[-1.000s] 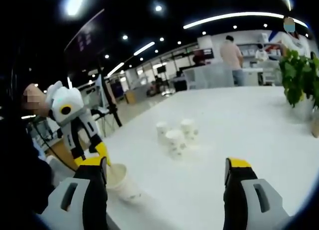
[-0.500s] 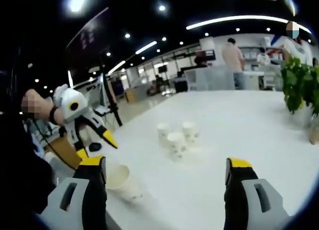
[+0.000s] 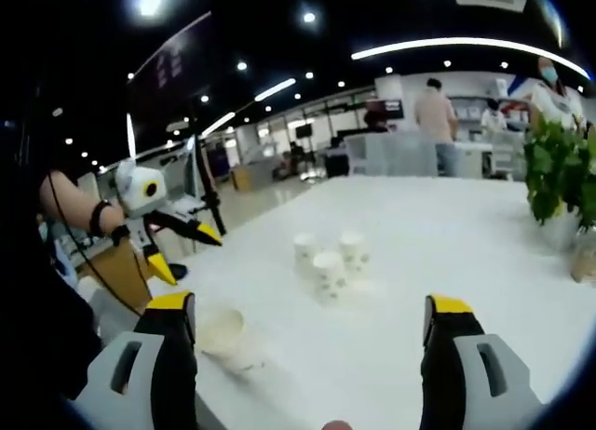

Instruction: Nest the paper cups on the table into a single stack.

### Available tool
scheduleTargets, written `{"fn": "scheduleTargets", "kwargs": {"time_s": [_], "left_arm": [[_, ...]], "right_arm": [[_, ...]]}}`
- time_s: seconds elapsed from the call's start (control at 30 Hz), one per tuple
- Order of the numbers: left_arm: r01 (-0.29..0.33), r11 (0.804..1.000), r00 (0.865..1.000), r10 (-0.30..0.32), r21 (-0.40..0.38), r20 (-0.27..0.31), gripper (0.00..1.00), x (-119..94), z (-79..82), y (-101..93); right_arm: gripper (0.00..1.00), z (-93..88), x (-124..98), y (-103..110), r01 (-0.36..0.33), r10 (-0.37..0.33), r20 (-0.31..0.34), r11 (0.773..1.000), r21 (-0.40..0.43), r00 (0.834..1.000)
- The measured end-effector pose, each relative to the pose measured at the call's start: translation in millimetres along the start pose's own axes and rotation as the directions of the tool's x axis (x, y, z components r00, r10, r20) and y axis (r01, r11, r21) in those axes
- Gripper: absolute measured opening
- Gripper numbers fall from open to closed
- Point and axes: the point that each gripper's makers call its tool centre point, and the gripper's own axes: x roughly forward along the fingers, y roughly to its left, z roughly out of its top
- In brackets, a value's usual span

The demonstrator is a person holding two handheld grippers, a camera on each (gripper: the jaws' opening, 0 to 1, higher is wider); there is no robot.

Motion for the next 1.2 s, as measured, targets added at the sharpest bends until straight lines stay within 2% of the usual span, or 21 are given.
{"fn": "scheduleTargets", "kwargs": {"time_s": [0.17, 0.47, 0.63, 0.73, 1.0, 1.1, 1.2], "left_arm": [[-0.047, 0.998, 0.998, 0.049, -0.052, 0.036, 0.73, -9.4, -2.3, 8.8], [-0.111, 0.981, 0.992, 0.119, -0.158, 0.042, 0.92, -22.8, -16.3, 21.8], [-0.143, 0.972, 0.987, 0.153, -0.184, 0.041, 0.99, -27.7, -22.5, 30.1], [-0.136, 0.968, 0.987, 0.152, -0.213, 0.061, 0.99, -29.2, -20.3, 30.7], [-0.152, 0.963, 0.985, 0.167, -0.223, 0.051, 0.99, -31.9, -24.5, 36.6], [-0.157, 0.959, 0.982, 0.178, -0.235, 0.068, 0.99, -34.5, -21.3, 43.3], [-0.187, 0.959, 0.976, 0.205, -0.211, 0.067, 0.99, -35.1, -20.2, 52.8]], "right_arm": [[1.00, -0.7, -4.5, 1.2, 0.001, -0.003, -0.020, 0.997, -0.075, 1.000], [1.00, -3.5, -11.1, -0.5, 0.014, -0.019, -0.035, 0.991, -0.135, 0.999], [1.00, -7.4, -16.5, 0.3, 0.020, -0.027, -0.043, 0.986, -0.168, 0.999], [1.00, -9.1, -20.8, 0.4, 0.024, -0.032, -0.041, 0.983, -0.181, 0.999], [1.00, -8.9, -29.2, -1.8, 0.030, -0.038, -0.039, 0.979, -0.201, 0.999], [1.00, -5.2, -31.9, -2.9, 0.032, -0.038, -0.026, 0.980, -0.198, 0.999], [1.00, -4.4, -33.0, -6.2, 0.035, -0.041, -0.029, 0.980, -0.195, 0.999]]}}
